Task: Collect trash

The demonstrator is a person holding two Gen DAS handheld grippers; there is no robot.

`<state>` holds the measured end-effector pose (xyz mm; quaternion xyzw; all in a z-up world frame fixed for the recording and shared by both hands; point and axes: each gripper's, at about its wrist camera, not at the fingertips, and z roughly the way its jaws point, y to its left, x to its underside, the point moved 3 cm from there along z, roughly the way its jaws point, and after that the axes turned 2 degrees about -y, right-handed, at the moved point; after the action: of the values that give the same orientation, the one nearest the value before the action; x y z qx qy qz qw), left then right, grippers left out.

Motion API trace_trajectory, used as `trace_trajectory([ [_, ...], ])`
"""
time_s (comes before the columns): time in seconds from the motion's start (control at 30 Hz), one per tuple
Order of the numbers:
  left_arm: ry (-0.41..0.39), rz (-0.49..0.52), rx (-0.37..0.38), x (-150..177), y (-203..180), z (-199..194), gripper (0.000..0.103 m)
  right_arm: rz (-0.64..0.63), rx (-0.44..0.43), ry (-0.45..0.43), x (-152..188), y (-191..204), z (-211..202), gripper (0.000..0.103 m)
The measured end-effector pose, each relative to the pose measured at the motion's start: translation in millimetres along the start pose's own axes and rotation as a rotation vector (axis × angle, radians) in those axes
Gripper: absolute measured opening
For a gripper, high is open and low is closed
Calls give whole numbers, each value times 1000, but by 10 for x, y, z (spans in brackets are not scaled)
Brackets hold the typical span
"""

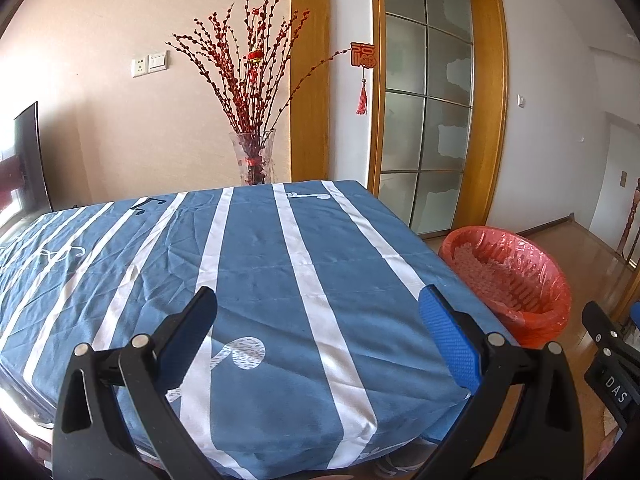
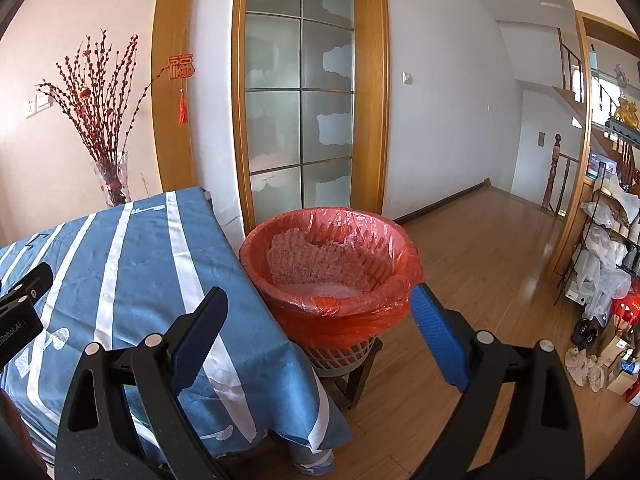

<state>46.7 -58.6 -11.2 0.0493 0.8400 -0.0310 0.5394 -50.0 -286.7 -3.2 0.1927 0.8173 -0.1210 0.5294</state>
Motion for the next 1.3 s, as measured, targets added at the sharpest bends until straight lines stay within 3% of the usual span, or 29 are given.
trace_trajectory([
  [1.3,6,1,-1,23,-10,2,99,7,-11,15,8,20,32,92],
])
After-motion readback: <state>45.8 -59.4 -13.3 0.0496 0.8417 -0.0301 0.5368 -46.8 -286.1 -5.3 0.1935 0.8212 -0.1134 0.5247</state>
